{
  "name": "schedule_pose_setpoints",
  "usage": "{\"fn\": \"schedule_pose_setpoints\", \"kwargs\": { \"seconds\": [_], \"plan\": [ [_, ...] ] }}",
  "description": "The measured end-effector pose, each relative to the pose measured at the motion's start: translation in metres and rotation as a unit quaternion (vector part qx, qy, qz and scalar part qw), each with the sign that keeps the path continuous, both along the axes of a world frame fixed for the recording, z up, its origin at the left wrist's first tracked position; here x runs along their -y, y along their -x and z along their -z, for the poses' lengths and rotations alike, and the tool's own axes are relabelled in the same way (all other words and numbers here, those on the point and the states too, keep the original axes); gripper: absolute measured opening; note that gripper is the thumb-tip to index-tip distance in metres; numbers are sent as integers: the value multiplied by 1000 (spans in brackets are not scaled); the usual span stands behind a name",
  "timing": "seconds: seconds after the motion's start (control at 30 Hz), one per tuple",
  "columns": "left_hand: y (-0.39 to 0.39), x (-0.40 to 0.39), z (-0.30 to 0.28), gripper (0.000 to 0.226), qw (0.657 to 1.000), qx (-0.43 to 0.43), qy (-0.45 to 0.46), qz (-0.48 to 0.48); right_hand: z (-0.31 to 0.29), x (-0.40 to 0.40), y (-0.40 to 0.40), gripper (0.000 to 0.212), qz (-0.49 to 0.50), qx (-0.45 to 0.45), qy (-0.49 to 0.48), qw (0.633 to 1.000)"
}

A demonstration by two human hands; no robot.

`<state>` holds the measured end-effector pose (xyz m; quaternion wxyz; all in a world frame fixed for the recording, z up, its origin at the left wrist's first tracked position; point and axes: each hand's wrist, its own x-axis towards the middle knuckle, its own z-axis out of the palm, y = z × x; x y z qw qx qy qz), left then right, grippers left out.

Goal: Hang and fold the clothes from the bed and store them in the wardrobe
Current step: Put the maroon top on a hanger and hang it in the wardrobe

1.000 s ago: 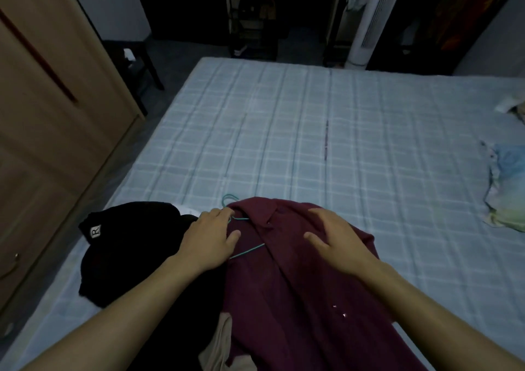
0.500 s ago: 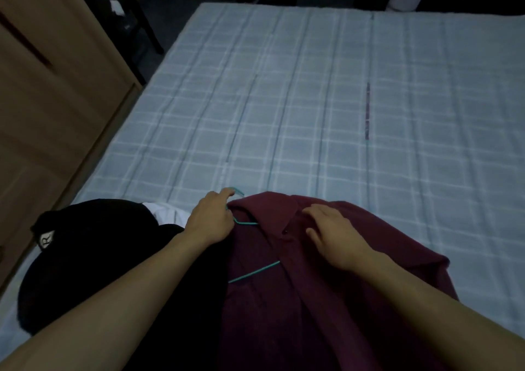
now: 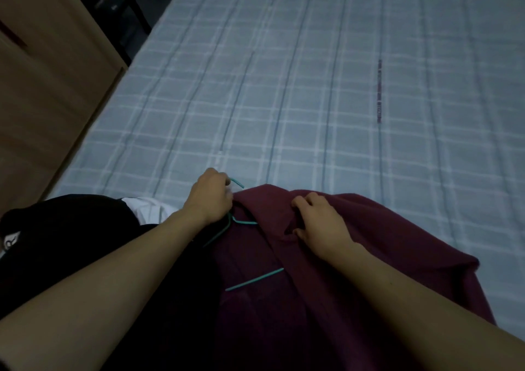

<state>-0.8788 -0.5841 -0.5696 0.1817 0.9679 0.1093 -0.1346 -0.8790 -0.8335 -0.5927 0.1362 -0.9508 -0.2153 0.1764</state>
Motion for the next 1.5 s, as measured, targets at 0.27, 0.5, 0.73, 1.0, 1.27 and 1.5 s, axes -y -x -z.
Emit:
{"fn": "schedule_pose_setpoints", "kwargs": {
  "seconds": [0.27,0.5,0.73,1.0,1.27,1.5],
  "plan": [
    [5,-8,-53,20,989,55,136,-28,-20,2,21,23,-5,12,-22,1000],
    [10,4,-138,10,957,58,283,4,-94,35,16,6,41,69,-109,991],
    [19,62,-259,10,950,165,256,71,-210,89,27,2,52,140,-109,983],
    [60,131,-457,7,915,287,233,162,-346,130,94,14,41,224,-223,948],
    [154,169,-559,6,892,360,202,185,-472,193,176,8,48,324,-232,916],
    [227,198,-614,27,850,438,234,175,-567,238,242,9,50,423,-195,884]
  ]
}}
